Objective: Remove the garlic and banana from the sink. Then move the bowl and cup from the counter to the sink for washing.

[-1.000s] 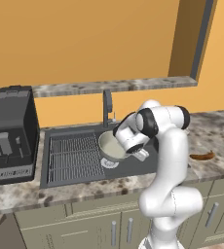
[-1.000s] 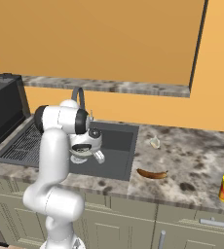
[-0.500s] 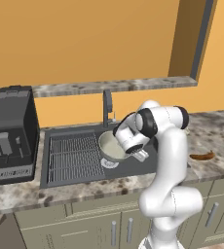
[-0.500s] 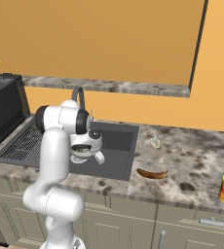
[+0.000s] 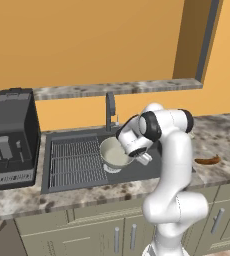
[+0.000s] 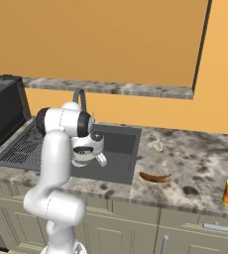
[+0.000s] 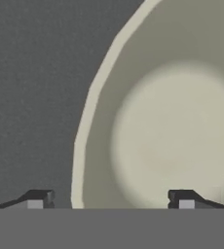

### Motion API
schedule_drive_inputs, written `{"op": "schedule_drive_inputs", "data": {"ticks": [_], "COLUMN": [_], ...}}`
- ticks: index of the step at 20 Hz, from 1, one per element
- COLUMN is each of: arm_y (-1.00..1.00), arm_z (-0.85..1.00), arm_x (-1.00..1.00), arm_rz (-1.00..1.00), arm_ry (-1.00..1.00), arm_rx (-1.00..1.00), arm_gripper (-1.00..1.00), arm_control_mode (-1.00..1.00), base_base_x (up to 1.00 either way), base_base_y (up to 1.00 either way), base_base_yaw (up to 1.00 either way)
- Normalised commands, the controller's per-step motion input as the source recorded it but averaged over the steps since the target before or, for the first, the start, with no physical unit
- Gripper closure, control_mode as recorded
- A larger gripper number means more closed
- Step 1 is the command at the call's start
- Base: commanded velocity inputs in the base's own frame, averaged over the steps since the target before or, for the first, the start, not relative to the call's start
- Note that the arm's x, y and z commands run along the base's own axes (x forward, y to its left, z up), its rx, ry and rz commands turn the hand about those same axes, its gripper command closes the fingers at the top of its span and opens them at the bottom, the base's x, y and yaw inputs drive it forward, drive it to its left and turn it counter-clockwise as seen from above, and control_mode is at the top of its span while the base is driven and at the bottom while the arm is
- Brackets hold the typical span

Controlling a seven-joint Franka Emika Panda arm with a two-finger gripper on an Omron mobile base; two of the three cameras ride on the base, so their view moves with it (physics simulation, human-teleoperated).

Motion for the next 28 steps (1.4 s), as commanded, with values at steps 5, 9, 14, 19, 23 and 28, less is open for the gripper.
{"op": "schedule_drive_inputs", "data": {"ticks": [5, 9, 14, 19, 23, 28], "arm_y": [0.02, 0.00, 0.00, -0.05, -0.12, -0.11], "arm_z": [0.15, 0.21, 0.29, 0.31, 0.34, 0.37], "arm_x": [0.09, 0.02, 0.00, -0.01, -0.03, -0.05], "arm_rz": [0.00, 0.00, 0.00, 0.00, 0.00, 0.00], "arm_ry": [0.00, 0.00, 0.00, 0.00, 0.04, 0.07], "arm_rx": [0.00, 0.01, 0.02, 0.02, 0.00, 0.00], "arm_gripper": [-1.00, -1.00, -1.00, -1.00, -1.00, -1.00], "arm_control_mode": [-1.00, -1.00, -1.00, -1.00, -1.00, -1.00], "base_base_x": [0.00, 0.00, 0.00, 0.00, 0.00, 0.00], "base_base_y": [0.00, 0.00, 0.00, 0.00, 0.00, 0.00], "base_base_yaw": [0.00, 0.00, 0.00, 0.00, 0.00, 0.00]}}
